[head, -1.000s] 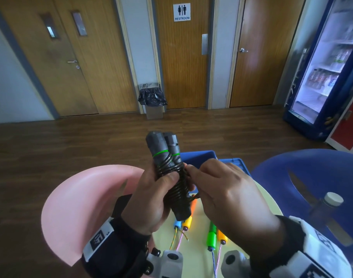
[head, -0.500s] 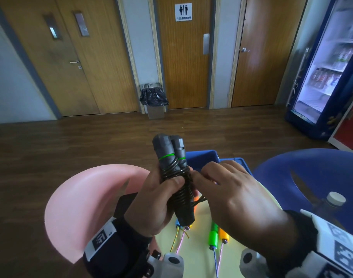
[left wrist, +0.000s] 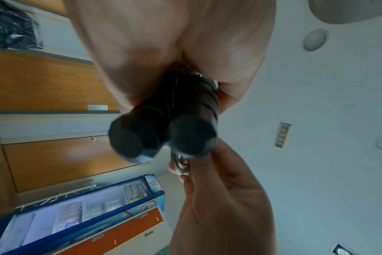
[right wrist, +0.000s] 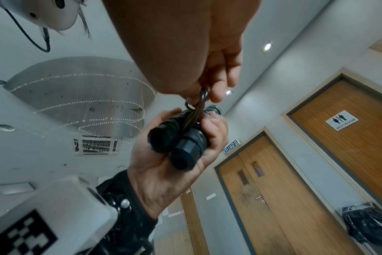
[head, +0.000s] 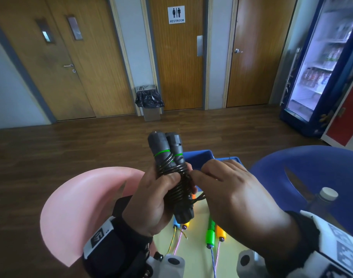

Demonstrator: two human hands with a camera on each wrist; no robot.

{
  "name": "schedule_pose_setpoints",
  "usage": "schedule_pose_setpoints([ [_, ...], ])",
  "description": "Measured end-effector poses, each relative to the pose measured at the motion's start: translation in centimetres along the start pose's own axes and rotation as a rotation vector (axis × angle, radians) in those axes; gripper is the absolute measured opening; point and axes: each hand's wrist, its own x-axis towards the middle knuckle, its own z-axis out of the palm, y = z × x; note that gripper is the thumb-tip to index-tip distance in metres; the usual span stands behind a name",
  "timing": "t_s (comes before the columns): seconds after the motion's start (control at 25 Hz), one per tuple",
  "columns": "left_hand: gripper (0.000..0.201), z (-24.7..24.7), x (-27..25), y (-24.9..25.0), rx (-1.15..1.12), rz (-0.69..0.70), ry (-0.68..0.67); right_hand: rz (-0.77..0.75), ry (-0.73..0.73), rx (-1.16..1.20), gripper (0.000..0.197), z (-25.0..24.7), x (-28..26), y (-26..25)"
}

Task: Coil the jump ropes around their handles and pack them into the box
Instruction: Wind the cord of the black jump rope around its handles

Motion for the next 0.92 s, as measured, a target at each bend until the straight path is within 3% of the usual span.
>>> schedule_pose_setpoints([
  [0.16,0.043,0.4,0.2,0.2,0.059,0.014,-0.03,0.053,0.065,0.025,0.028,-0.4,0.0,-0.6],
  [0.48,0.038,0.9,0.3,-0.3,0.091,-0.004,-0.056,0.073,0.041,-0.043,0.034,-0.5,-1.0,-0.8],
  [0.64,0.039,0.9,0.5,-0.3,0.137,-0.023,-0.05,0.082,-0.043,-0.111,0.032,-1.1,-0.9,-1.1],
  [0.8,0.063,0.7,0.7,-0.3,0.205,-0.033,-0.043,0.017,-0.175,-0.17,0.027,-1.9,-0.4,-1.4],
  [0.92,0.062,0.1,0.7,-0.5,0.255,-0.011,-0.047,-0.015,-0.209,-0.161,0.025,-2.1,-0.2,-1.2],
])
